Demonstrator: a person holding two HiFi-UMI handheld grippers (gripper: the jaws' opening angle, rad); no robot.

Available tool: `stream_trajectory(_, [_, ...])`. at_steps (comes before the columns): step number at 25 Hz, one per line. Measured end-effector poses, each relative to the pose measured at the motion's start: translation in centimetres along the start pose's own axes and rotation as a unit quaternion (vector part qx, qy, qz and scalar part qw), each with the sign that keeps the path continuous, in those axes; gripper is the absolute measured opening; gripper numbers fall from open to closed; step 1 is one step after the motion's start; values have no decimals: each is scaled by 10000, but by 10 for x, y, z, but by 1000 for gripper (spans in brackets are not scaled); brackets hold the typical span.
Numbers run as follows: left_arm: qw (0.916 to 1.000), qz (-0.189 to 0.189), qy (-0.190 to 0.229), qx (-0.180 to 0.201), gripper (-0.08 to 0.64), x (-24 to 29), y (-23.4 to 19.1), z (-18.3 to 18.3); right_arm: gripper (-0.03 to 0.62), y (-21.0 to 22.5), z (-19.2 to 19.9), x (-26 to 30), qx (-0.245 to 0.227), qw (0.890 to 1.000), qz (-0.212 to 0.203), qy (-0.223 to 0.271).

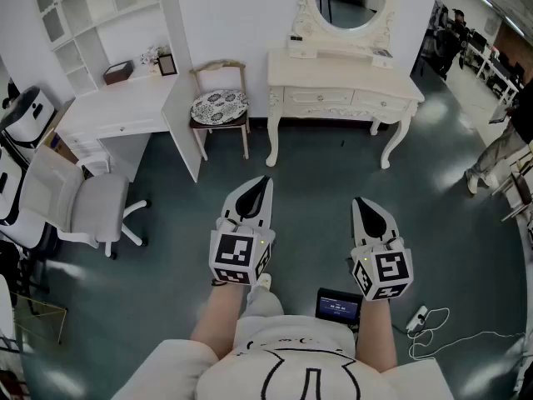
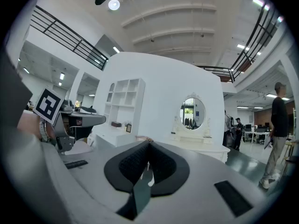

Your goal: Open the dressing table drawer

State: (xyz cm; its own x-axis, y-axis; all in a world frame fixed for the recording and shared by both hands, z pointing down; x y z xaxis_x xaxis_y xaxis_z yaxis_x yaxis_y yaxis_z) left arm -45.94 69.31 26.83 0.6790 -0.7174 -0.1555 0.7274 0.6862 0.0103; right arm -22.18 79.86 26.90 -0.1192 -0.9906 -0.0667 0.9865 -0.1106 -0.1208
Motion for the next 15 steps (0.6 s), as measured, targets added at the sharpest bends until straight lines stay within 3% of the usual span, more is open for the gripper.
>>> stream_trajectory(9, [9999, -49, -93, 2, 3, -3, -2, 6, 25, -4, 10, 5, 45, 9998, -112, -130])
stream_trajectory(15, [9999, -21, -161, -46, 3, 28, -20, 14, 25, 5, 16, 42, 86, 9996, -165, -201])
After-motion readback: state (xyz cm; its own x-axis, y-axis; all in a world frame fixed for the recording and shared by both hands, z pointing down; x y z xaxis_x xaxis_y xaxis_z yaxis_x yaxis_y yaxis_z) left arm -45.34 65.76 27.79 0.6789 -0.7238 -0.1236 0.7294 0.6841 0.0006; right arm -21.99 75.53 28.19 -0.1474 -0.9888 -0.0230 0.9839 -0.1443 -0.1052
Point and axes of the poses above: the fingertips, and each gripper's own axes: x forward along the fingers, y to its right, z out of its underside, the point moved 10 cm from there along -x, backward along the fingers, and after that the axes turned 6 degrees about y, right-handed, at the moved point
